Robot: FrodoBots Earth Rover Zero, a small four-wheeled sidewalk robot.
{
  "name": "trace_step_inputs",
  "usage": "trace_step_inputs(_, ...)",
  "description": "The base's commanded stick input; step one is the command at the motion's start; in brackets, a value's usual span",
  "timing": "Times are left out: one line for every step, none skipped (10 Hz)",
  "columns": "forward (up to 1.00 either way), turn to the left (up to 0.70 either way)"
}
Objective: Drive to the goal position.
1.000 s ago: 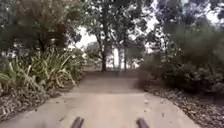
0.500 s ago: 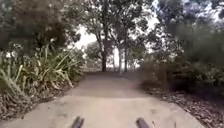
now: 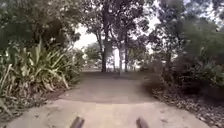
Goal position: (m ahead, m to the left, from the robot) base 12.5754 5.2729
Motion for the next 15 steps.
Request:
trace_step_inputs(0.60, 0.00)
trace_step_inputs(0.60, 0.00)
trace_step_inputs(0.60, 0.00)
trace_step_inputs(0.60, 0.00)
trace_step_inputs(0.60, 0.00)
trace_step_inputs(0.60, 0.00)
trace_step_inputs(0.60, 0.00)
trace_step_inputs(0.60, 0.00)
trace_step_inputs(0.60, 0.00)
trace_step_inputs(0.60, 0.00)
trace_step_inputs(0.60, 0.00)
trace_step_inputs(0.60, 0.00)
trace_step_inputs(0.60, 0.00)
trace_step_inputs(0.60, 0.00)
trace_step_inputs(0.60, 0.00)
